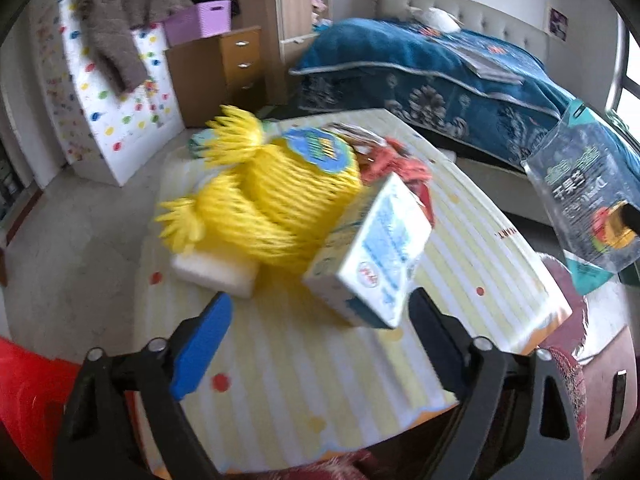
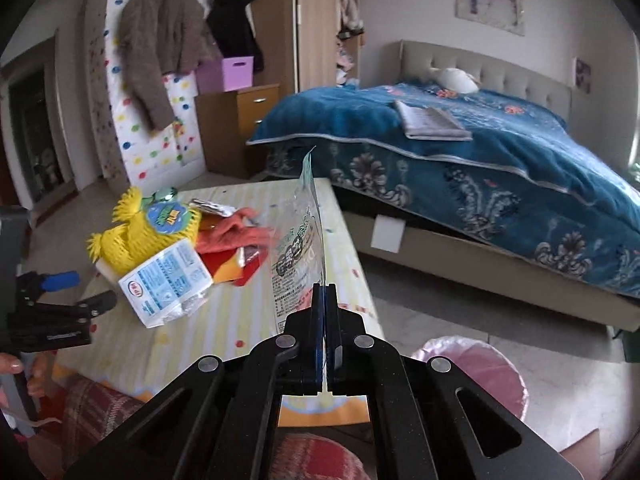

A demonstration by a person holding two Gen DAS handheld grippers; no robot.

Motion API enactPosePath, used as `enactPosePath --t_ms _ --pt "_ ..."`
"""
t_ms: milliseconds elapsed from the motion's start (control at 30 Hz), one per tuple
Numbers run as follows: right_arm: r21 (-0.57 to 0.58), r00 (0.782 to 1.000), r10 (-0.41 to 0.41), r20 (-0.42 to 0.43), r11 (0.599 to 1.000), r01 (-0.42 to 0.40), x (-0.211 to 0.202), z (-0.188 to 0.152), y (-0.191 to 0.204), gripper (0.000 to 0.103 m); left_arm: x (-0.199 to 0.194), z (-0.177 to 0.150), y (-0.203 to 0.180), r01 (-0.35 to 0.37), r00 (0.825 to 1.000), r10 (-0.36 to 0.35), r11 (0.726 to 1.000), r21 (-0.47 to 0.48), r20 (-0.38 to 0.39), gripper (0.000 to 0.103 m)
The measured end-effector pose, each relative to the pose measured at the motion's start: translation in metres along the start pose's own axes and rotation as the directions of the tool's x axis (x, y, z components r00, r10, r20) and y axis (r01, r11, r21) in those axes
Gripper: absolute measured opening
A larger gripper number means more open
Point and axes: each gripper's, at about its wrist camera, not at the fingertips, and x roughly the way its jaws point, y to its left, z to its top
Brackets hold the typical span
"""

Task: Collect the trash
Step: 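Grasp the white-and-blue carton with the left gripper while the right lifts the bag, then carry bag and carton over the pink bin and open both grippers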

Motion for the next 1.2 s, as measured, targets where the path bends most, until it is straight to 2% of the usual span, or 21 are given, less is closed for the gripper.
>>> enactPosePath --t_ms 67,200,333,367,400,533,600,733,867,1000,1200 --pt "-0.002 1.0 -0.001 -0.006 1.0 0.001 -0.001 -0.003 -0.004 0.0 0.013 0.003 -0.003 0.021 0.999 -0.021 1.0 0.007 -0.024 0.077" --pt "0.014 0.999 0.025 -0.031 1.0 -0.025 0.0 -0.008 -0.01 0.0 0.038 0.007 -0.001 0.064 0.996 -0.064 0.998 -0.004 -0.07 0.071" --pt "0.041 0.997 0.057 -0.054 0.998 -0.055 0.0 -0.014 -0.018 0.001 0.044 0.007 0.008 0.176 0.981 -0.18 0.983 -0.059 -0.068 0.07" --pt "0.046 0.997 0.061 -0.056 0.997 -0.058 0.0 -0.015 -0.019 0.001 0.042 0.007 0.01 0.198 0.978 -0.203 0.977 -0.074 -0.056 0.064" --pt "0.057 0.996 0.068 -0.057 0.996 -0.065 -0.001 -0.016 -0.021 0.001 0.039 0.006 0.01 0.199 0.978 -0.203 0.977 -0.079 -0.045 0.052" --pt "0.077 0.996 0.075 -0.051 0.995 -0.07 -0.008 -0.021 -0.028 0.001 0.017 0.002 0.004 0.172 0.985 -0.171 0.983 -0.062 0.02 0.051" --pt "0.085 0.997 0.062 -0.041 0.995 -0.058 -0.014 -0.023 -0.032 0.001 -0.002 0.0 -0.008 0.109 0.991 -0.108 0.994 -0.016 0.076 0.05" --pt "0.095 0.999 0.021 -0.032 0.995 -0.018 -0.024 -0.027 -0.043 0.001 -0.037 0.0 -0.047 0.047 0.982 -0.064 0.994 0.097 0.177 0.048" --pt "0.118 0.999 -0.021 -0.034 0.993 0.025 -0.032 -0.035 -0.059 0.001 -0.059 0.008 -0.099 0.077 0.964 -0.129 0.972 0.221 0.234 0.046" --pt "0.175 0.994 -0.098 -0.041 0.979 0.104 -0.048 -0.052 -0.095 0.001 -0.061 0.015 -0.147 0.129 0.949 -0.209 0.94 0.316 0.236 0.045" --pt "0.243 0.976 -0.206 -0.076 0.945 0.218 -0.06 -0.075 -0.146 0.001 -0.046 0.021 -0.224 0.228 0.93 -0.324 0.88 0.416 0.176 0.045"
